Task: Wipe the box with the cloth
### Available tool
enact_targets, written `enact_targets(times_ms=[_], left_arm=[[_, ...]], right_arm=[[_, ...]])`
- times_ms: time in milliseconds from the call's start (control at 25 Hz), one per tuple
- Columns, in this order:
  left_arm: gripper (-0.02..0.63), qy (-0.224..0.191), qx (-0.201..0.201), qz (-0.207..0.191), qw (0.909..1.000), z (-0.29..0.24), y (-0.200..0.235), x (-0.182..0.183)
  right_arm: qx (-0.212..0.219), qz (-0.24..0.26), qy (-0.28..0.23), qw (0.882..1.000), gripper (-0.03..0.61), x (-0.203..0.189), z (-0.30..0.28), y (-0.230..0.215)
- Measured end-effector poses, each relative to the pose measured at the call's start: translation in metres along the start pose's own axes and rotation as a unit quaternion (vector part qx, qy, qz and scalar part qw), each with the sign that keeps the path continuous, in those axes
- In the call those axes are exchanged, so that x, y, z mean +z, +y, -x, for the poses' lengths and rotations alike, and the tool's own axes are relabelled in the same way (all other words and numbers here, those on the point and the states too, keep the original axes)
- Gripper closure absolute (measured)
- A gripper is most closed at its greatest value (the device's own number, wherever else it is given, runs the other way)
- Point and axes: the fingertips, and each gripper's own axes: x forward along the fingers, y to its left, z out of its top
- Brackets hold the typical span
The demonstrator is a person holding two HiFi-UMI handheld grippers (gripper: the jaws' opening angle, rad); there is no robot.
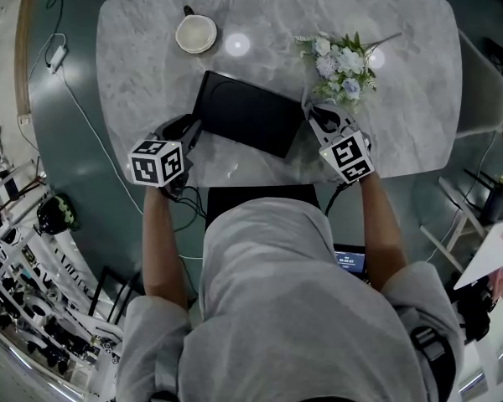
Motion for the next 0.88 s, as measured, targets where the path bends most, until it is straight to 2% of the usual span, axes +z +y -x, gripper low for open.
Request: enact_targets(times_ms=[120, 240, 320, 480, 560, 720, 880], left_arm=[[0.495, 0.021, -0.016, -0.036, 0.999, 0.0, -0.001, 0.002], [0.5, 0.035, -0.024, -0.059, 0.9974, 0.0, -0.001, 0.007], [0.502, 0.038, -0.026, -0.064, 0.9969, -0.001, 0.0, 0.011], [0.503, 0.041, -0.027, -0.065, 0.9966, -0.003, 0.001, 0.013], [0.502, 0.038, -0.025, -0.062, 0.997, -0.003, 0.0, 0.012], [0.503, 0.032, -0.024, -0.063, 0.9972, -0.004, -0.001, 0.012], [0.503, 0.036, -0.027, -0.082, 0.9956, -0.004, -0.002, 0.012]], right_arm=[[0.03, 0.013, 0.001, 0.999, 0.538, -0.001, 0.001, 0.011], [0.038, 0.014, -0.002, 0.999, 0.538, 0.0, 0.003, 0.016], [0.025, 0.02, 0.0, 0.999, 0.538, 0.0, 0.003, 0.012], [-0.034, 0.026, 0.012, 0.999, 0.538, 0.002, 0.002, -0.009], [-0.046, 0.024, 0.017, 0.999, 0.538, 0.003, -0.001, -0.015], [-0.039, 0.023, 0.015, 0.999, 0.538, 0.003, -0.004, -0.018], [-0.022, 0.041, 0.014, 0.999, 0.539, 0.004, -0.003, -0.014]])
